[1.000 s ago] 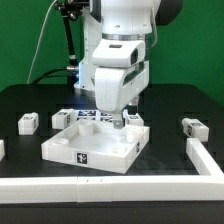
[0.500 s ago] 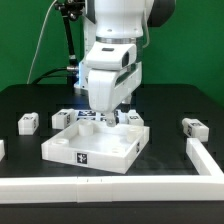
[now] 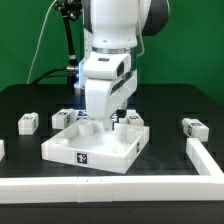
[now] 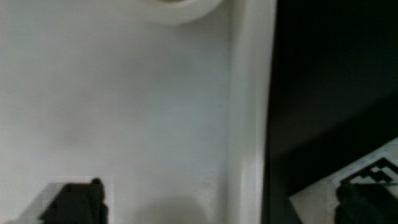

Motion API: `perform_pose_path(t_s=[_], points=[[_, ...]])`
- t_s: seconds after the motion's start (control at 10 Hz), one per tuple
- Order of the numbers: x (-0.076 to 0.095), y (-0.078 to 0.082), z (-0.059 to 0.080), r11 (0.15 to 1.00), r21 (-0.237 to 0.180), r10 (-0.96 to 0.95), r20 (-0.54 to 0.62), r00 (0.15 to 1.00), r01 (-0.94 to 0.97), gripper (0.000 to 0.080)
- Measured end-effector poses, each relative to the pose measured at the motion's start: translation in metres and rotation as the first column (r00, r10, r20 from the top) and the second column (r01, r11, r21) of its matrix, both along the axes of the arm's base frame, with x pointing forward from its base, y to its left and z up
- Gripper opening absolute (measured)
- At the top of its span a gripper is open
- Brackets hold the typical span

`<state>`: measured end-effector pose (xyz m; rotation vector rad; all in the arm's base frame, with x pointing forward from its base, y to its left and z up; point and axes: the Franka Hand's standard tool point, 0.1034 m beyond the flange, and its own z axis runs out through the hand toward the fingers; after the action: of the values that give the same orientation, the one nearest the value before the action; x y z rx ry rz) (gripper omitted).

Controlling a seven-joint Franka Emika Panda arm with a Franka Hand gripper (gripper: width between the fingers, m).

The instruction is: Assemble one leg

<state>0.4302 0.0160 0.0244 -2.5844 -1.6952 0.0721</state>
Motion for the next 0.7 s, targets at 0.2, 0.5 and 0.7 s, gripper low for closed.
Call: perform_pose_path(t_s=[0.2, 0.5, 0.7], points=[[-0.006, -0.002, -0.012, 1.000, 0.004, -0.008, -0.012, 1.000, 0.008, 0.0650], [-0.008, -0.006, -0.018, 1.000, 0.003, -0.017, -0.016, 1.000, 0.017, 0.0650], [-0.007, -0.007, -0.017, 1.000, 0.003, -0.019, -0.013, 1.000, 0.019, 0.0404]])
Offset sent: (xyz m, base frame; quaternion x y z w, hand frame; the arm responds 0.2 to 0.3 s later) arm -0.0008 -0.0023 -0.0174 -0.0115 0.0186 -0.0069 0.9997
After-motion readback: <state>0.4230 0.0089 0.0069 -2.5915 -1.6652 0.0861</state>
